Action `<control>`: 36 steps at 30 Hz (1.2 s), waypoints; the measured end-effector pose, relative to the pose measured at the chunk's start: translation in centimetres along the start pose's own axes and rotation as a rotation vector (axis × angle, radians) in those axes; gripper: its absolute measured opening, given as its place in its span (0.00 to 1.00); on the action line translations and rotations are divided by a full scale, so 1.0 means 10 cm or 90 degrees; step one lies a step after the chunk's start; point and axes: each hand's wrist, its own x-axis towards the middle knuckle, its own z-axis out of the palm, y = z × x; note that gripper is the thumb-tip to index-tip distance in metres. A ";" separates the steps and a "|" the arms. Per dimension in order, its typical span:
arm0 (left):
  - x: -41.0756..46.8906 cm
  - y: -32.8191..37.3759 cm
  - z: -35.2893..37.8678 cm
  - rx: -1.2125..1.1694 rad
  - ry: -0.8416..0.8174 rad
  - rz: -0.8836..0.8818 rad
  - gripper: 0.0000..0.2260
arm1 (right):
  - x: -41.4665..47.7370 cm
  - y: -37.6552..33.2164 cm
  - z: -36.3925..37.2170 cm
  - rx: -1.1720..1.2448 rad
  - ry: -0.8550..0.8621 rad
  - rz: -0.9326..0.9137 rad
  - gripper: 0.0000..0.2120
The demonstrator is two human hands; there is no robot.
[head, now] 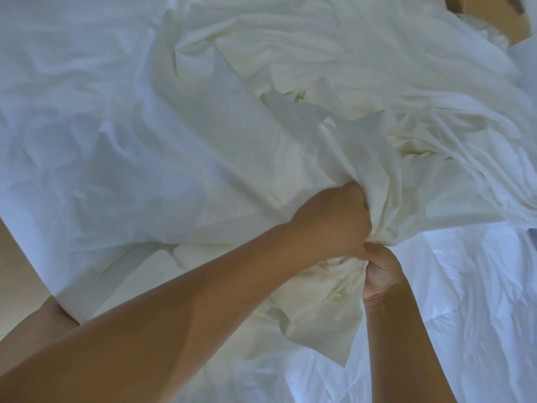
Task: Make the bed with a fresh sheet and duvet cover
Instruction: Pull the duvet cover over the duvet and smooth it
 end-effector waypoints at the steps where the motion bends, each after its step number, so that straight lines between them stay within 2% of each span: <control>1: 0.03 0.02 0.00 -0.009 0.012 -0.003 0.10 | 0.00 0.00 0.02 0.003 -0.043 -0.019 0.09; 2: 0.08 0.05 0.01 0.001 0.026 0.015 0.12 | -0.01 -0.01 0.03 -0.014 -0.097 -0.023 0.10; 5: 0.12 0.08 0.04 0.035 0.013 0.043 0.14 | 0.02 0.02 0.04 -0.066 -0.072 0.018 0.15; 8: 0.06 -0.03 -0.02 0.004 0.027 0.059 0.10 | 0.01 0.08 0.08 -0.055 0.003 0.000 0.24; 10: -0.02 -0.15 -0.12 0.013 0.074 0.038 0.11 | 0.04 0.16 0.10 -0.046 0.044 0.002 0.27; 13: -0.16 -0.34 -0.30 0.214 0.162 -0.113 0.22 | 0.07 0.19 0.10 -0.023 0.062 0.011 0.30; 15: -0.18 -0.46 -0.40 0.258 0.102 -0.268 0.28 | 0.09 0.18 0.10 -0.014 0.057 0.005 0.32; 17: -0.13 -0.53 -0.42 0.155 0.011 -0.312 0.27 | 0.12 0.17 0.12 -0.006 0.063 0.004 0.35; 19: -0.06 -0.54 -0.41 0.071 -0.011 -0.279 0.20 | 0.13 0.16 0.12 -0.013 0.084 0.016 0.38; 22: 0.00 -0.43 -0.50 0.092 0.014 -0.217 0.15 | 0.09 0.15 0.09 -0.032 0.099 0.024 0.36; 29: -0.03 -0.15 -0.73 0.143 0.000 -0.133 0.20 | 0.06 0.09 0.14 -0.058 0.070 0.057 0.33; 33: 0.30 0.19 -0.60 0.064 0.124 0.013 0.19 | 0.04 0.08 0.15 -0.044 0.046 0.071 0.32; 36: 0.62 0.38 -0.37 0.064 0.105 0.075 0.20 | 0.04 0.06 0.16 0.032 0.033 0.026 0.31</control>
